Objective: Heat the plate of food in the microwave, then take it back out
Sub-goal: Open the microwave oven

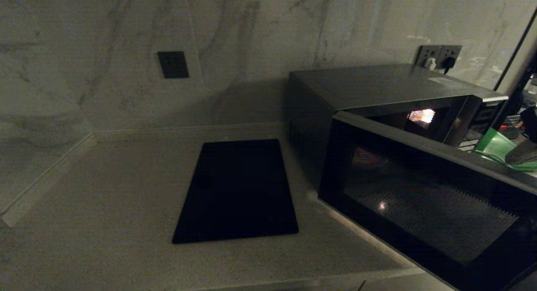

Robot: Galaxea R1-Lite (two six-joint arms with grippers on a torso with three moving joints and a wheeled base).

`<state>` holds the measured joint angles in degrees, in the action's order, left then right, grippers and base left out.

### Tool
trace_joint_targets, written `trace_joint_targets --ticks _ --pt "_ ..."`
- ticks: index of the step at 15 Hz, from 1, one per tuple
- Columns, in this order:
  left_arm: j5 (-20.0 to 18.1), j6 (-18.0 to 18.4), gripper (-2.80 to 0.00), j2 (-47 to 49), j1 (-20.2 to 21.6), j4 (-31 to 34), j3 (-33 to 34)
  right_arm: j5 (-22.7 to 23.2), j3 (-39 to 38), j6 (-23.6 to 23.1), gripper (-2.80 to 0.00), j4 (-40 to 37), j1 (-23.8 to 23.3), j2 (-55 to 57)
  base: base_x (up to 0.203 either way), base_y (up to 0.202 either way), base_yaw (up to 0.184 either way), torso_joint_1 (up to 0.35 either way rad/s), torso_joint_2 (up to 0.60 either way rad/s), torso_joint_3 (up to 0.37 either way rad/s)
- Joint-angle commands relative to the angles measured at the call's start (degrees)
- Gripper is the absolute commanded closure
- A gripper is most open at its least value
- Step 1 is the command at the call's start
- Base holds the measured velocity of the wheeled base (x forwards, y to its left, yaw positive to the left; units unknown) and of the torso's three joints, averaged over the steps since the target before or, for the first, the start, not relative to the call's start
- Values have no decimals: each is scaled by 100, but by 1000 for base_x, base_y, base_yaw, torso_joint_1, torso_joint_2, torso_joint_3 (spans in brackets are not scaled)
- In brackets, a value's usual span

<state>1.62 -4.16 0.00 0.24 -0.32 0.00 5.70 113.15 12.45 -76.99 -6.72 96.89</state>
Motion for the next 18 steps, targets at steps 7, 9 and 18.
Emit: trace_joint_targets --ticks 7,9,18 --pt "5 2 0 9 2 -3 0 387 -3 -293 0 -1028 1066 -282 0 0 0 0 0 0" --pt "5 -2 0 9 2 -3 0 391 -4 -263 0 -1063 1450 -328 0 0 0 0 0 0" --pt "5 -6 0 9 2 -3 0 879 -4 -262 0 -1067 1962 -499 0 0 0 0 0 0"
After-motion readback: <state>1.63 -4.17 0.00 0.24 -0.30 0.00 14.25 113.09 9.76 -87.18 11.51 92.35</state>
